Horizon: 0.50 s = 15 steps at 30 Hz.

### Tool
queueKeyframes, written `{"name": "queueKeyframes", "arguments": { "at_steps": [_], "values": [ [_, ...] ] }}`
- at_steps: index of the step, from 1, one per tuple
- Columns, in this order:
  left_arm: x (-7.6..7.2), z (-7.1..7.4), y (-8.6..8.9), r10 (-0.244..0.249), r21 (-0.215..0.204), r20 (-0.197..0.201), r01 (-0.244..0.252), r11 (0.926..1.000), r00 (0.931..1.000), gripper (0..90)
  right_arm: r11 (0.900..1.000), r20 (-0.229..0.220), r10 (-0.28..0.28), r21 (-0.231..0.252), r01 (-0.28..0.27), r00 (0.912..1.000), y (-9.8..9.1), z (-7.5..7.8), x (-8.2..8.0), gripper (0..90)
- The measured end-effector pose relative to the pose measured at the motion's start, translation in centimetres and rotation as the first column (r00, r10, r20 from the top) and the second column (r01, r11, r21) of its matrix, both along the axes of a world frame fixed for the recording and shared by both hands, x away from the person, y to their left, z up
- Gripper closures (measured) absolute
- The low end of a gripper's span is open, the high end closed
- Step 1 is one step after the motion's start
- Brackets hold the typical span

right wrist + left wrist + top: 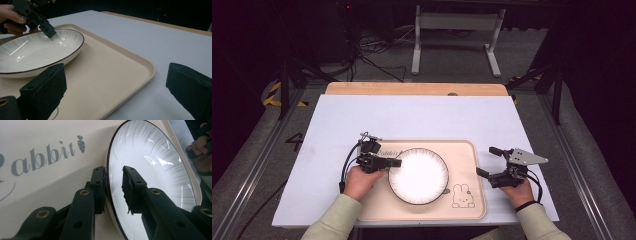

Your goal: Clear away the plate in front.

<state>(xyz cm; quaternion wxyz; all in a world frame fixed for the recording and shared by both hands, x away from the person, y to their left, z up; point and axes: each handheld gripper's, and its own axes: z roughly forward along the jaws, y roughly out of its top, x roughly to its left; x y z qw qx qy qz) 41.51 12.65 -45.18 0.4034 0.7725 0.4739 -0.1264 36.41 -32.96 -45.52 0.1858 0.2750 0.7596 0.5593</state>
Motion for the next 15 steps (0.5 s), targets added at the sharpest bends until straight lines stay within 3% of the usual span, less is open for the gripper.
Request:
{"name": "queueKeyframes", "arguments": {
  "at_steps": [4,6,12,15],
  "values": [
    [-0.1,0.3,0.0,-0.005,-0.006,0.032,0.005,1.0,0.9995,64.5,1.0,-0.001,0.002,0.003,-0.002,1.0,0.0,0.0,0.0,3.4],
    [-0.3,0.7,0.3,-0.001,-0.001,0.07,0.001,1.0,0.9975,61.0,1.0,-0.003,0.002,0.005,-0.002,1.0,-0.1,0.0,0.0,3.4],
    [-1.1,1.6,0.9,-0.003,-0.032,0.186,0.009,0.9995,0.9826,47.8,1.0,-0.004,0.005,0.007,-0.005,1.0,-0.1,0.0,0.0,3.3],
    [-1.6,2.1,1.1,-0.001,-0.047,0.244,0.013,0.9988,0.9697,44.0,1.0,-0.004,0.005,0.008,-0.005,1.0,-0.1,0.0,0.0,3.1]
  ]
}}
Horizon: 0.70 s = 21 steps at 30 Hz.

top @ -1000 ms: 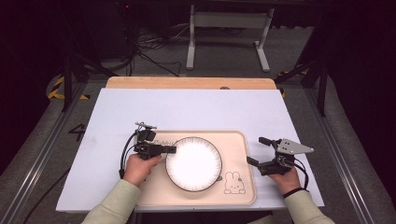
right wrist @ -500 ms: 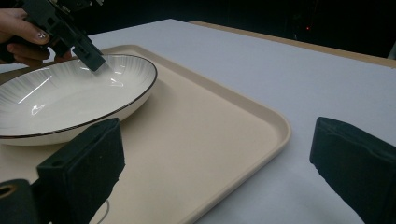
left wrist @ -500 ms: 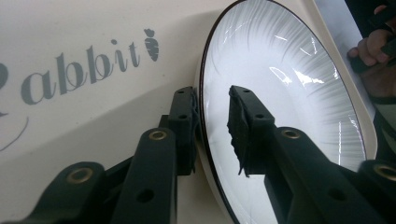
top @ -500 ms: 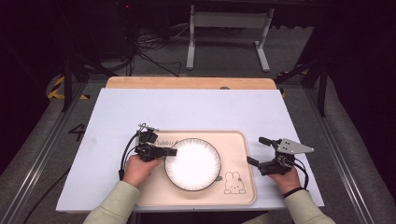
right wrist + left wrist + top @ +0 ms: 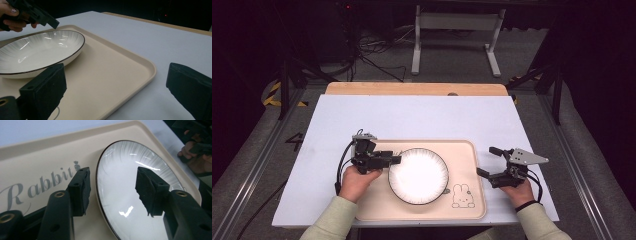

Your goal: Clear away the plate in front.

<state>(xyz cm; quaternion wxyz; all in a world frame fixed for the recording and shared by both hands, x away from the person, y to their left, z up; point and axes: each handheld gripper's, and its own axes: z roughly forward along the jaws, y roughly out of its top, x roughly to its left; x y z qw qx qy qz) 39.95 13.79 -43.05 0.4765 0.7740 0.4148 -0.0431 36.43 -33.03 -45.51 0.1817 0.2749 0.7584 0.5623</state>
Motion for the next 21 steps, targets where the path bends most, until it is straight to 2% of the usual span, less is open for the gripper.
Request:
{"name": "queueKeyframes", "arguments": {
  "at_steps": [2,4,6,7,8,12,14,15,21],
  "values": [
    [-0.3,0.4,0.2,-0.001,0.0,0.049,0.001,1.0,0.9988,41.4,1.0,-0.001,0.0,-0.001,0.0,1.0,0.0,0.0,0.0,2.9],
    [-0.5,0.7,0.4,-0.002,0.003,0.08,0.001,1.0,0.9968,36.0,1.0,-0.001,0.001,-0.002,-0.001,1.0,0.1,0.0,0.0,2.8],
    [-0.6,0.8,0.4,-0.001,0.001,0.091,0.001,1.0,0.9959,31.9,1.0,-0.002,0.001,-0.001,-0.001,1.0,0.1,0.0,0.0,2.5],
    [-0.7,0.9,0.5,0.0,-0.007,0.109,0.001,1.0,0.9941,27.6,1.0,-0.003,-0.001,0.0,0.001,1.0,0.1,0.0,0.0,2.5],
    [-0.7,1.0,0.6,0.003,-0.01,0.121,-0.002,0.9999,0.9927,27.6,1.0,-0.003,-0.001,0.0,0.001,1.0,0.1,0.0,0.0,2.5],
    [-1.2,1.3,0.8,-0.004,-0.013,0.182,0.007,0.9999,0.9832,18.2,1.0,-0.005,0.0,0.0,0.0,1.0,0.0,0.0,0.0,2.4],
    [-1.5,1.4,0.9,-0.008,-0.007,0.205,0.01,0.9999,0.9787,16.6,1.0,-0.005,0.001,0.0,-0.001,1.0,0.0,0.0,0.0,2.4],
    [-1.5,1.4,0.9,-0.008,-0.007,0.205,0.01,0.9999,0.9787,15.6,1.0,-0.005,0.001,0.0,-0.001,1.0,0.0,0.0,0.0,2.4],
    [-2.2,1.7,1.8,-0.01,0.004,0.278,0.009,1.0,0.9605,12.5,1.0,-0.006,0.001,-0.001,-0.001,1.0,0.0,0.0,0.0,2.4]
  ]
}}
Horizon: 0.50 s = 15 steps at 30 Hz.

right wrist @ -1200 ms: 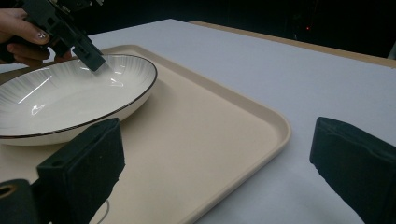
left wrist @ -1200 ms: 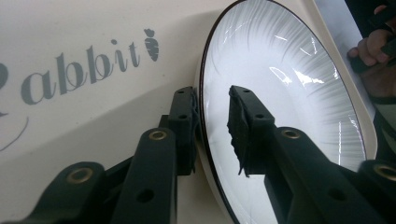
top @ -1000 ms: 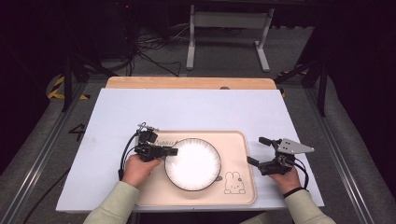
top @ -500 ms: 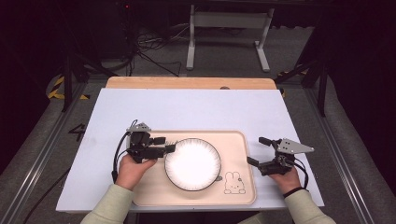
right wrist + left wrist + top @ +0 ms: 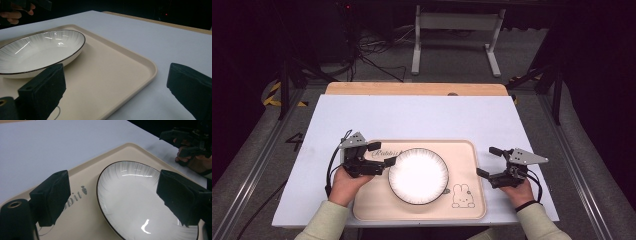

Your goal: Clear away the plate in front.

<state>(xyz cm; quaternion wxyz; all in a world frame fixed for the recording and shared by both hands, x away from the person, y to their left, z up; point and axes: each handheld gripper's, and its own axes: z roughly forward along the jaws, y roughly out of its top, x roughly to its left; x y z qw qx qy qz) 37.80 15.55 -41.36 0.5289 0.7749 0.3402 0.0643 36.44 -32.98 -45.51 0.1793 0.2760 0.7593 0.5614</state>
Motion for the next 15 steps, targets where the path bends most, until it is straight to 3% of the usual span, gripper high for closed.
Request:
{"name": "queueKeyframes", "arguments": {
  "at_steps": [6,15],
  "values": [
    [-0.6,0.1,1.4,0.015,-0.013,0.032,-0.015,0.9998,0.9994,10.9,1.0,-0.001,0.001,0.0,-0.001,1.0,0.0,0.0,0.0,2.4],
    [-1.4,-0.3,3.6,-0.001,-0.038,0.091,0.004,0.9993,0.9959,7.9,1.0,-0.003,-0.001,0.005,0.001,1.0,-0.1,0.0,0.0,1.9]
  ]
}}
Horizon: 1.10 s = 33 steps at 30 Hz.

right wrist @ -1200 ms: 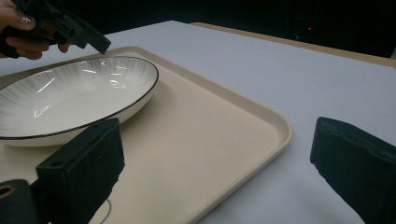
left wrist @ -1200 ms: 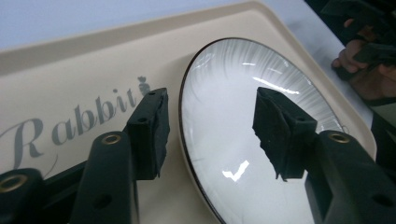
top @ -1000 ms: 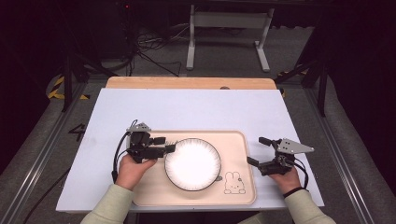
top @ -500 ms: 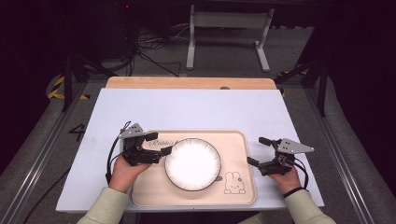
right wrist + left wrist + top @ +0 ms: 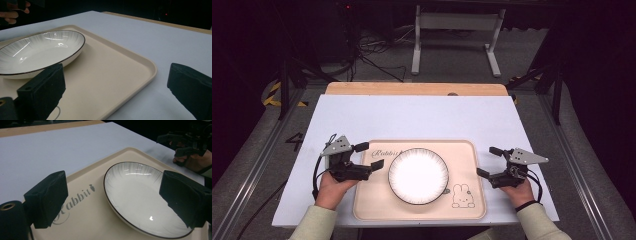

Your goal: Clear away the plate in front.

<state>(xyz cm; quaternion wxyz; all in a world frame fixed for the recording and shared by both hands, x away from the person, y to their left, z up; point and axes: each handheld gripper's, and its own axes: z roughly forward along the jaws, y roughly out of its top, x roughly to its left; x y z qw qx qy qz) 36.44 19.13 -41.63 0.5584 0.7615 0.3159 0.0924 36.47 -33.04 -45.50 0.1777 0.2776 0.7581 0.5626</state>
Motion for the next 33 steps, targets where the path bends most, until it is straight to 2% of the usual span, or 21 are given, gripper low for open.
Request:
{"name": "queueKeyframes", "arguments": {
  "at_steps": [3,13,16,19,22,27,29,30,31,33],
  "values": [
    [-0.3,-0.2,0.8,0.004,-0.022,0.0,-0.004,0.9998,1.0,7.0,1.0,-0.001,0.0,0.001,0.0,1.0,0.0,0.0,0.0,1.6],
    [-1.2,-0.7,2.7,0.026,-0.053,0.014,-0.026,0.9982,0.9996,3.6,1.0,-0.003,0.0,0.007,0.0,1.0,-0.1,0.0,0.0,1.1],
    [-1.5,-0.9,3.3,0.033,-0.061,0.029,-0.031,0.9977,0.999,2.9,1.0,-0.003,0.001,0.006,-0.001,1.0,-0.1,0.0,0.0,1.0],
    [-1.7,-1.2,3.8,0.036,-0.087,0.048,-0.032,0.9957,0.9982,2.9,0.9999,-0.006,0.002,0.012,-0.002,1.0,-0.1,0.0,0.1,0.9],
    [-2.0,-1.5,4.4,0.042,-0.089,0.075,-0.035,0.9954,0.9963,2.9,0.9998,-0.007,0.004,0.019,-0.003,1.0,-0.2,0.0,0.1,0.9],
    [-2.2,-2.1,5.0,0.062,-0.092,0.091,-0.053,0.9943,0.994,2.1,0.9998,-0.006,0.005,0.018,-0.005,1.0,-0.2,0.0,0.1,0.8],
    [-2.2,-2.5,5.3,0.066,-0.123,0.102,-0.053,0.9911,0.9926,2.0,0.9998,-0.005,0.005,0.019,-0.005,1.0,-0.2,0.0,0.1,0.8],
    [-2.2,-2.5,5.3,0.066,-0.123,0.102,-0.053,0.9911,0.9926,2.0,0.9998,-0.005,0.005,0.019,-0.005,1.0,-0.2,0.0,0.1,0.8],
    [-2.3,-2.7,5.5,0.072,-0.157,0.104,-0.055,0.9861,0.992,2.0,0.9998,-0.003,0.007,0.018,-0.007,1.0,-0.2,0.0,0.1,0.7],
    [-2.4,-3.0,5.9,0.1,-0.155,0.13,-0.079,0.9847,0.9864,1.5,0.9997,-0.003,0.007,0.022,-0.007,1.0,-0.2,0.0,0.1,0.2]
  ]
}}
